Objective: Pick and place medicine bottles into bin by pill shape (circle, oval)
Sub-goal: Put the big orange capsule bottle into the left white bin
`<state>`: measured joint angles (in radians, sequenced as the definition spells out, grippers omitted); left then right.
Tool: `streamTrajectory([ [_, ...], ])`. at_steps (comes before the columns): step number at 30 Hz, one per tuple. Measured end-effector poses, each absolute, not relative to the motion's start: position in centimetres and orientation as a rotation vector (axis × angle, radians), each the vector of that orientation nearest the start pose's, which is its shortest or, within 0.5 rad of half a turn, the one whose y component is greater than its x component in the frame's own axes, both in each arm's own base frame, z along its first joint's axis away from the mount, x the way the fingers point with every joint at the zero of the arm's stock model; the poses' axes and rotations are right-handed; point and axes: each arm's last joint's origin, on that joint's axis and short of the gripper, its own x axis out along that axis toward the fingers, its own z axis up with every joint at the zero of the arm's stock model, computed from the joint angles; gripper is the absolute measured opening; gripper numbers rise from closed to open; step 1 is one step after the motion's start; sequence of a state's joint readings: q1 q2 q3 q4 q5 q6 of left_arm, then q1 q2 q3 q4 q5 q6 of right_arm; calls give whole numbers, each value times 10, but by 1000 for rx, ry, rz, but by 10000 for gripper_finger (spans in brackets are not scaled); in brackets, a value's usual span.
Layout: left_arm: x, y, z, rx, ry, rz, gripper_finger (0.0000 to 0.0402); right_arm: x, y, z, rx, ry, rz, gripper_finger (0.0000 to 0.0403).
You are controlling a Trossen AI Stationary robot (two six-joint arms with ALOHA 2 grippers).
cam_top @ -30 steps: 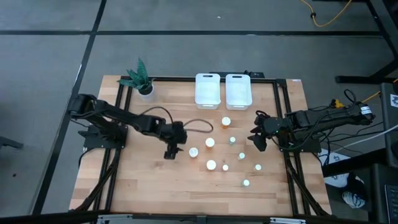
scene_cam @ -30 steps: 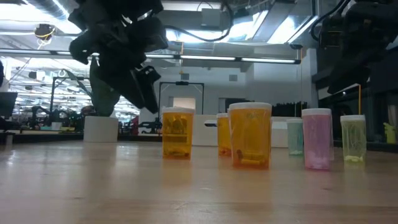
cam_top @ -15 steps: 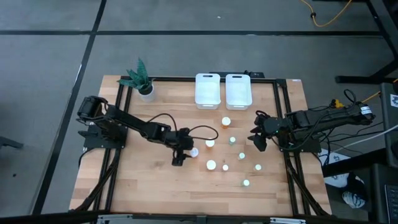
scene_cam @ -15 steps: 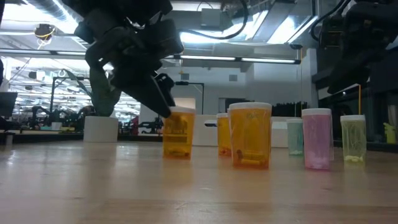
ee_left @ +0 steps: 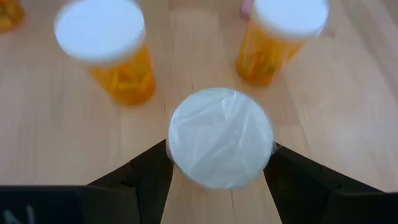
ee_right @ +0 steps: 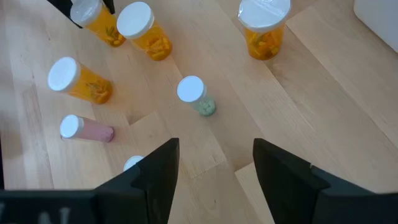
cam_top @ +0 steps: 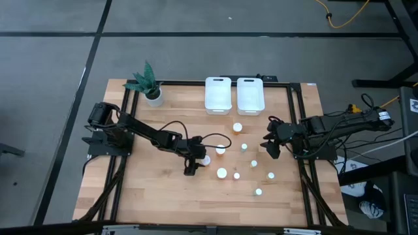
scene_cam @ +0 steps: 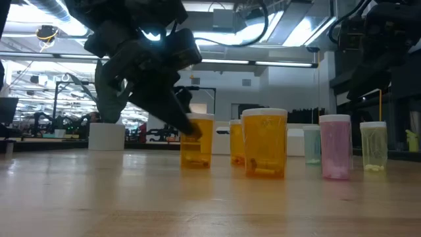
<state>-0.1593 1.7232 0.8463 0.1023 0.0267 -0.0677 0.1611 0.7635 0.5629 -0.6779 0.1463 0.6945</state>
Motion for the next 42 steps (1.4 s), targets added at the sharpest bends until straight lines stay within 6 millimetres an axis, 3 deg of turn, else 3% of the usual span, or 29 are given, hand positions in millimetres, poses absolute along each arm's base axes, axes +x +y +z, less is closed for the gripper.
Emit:
streamTrajectory([
  [18,330,-53,149,13,749,-151,228,142,19,222,516,832,-287,206],
  [25,329,-53,150,25,745,-124,192,142,19,222,516,832,-287,206],
  [30,327,-49,164,55,701,-80,182,142,19,222,518,832,-288,206],
  [37,322,-29,196,87,594,20,180,141,19,222,517,834,-288,206],
  [42,326,14,211,118,479,169,180,141,19,221,517,834,-289,206],
])
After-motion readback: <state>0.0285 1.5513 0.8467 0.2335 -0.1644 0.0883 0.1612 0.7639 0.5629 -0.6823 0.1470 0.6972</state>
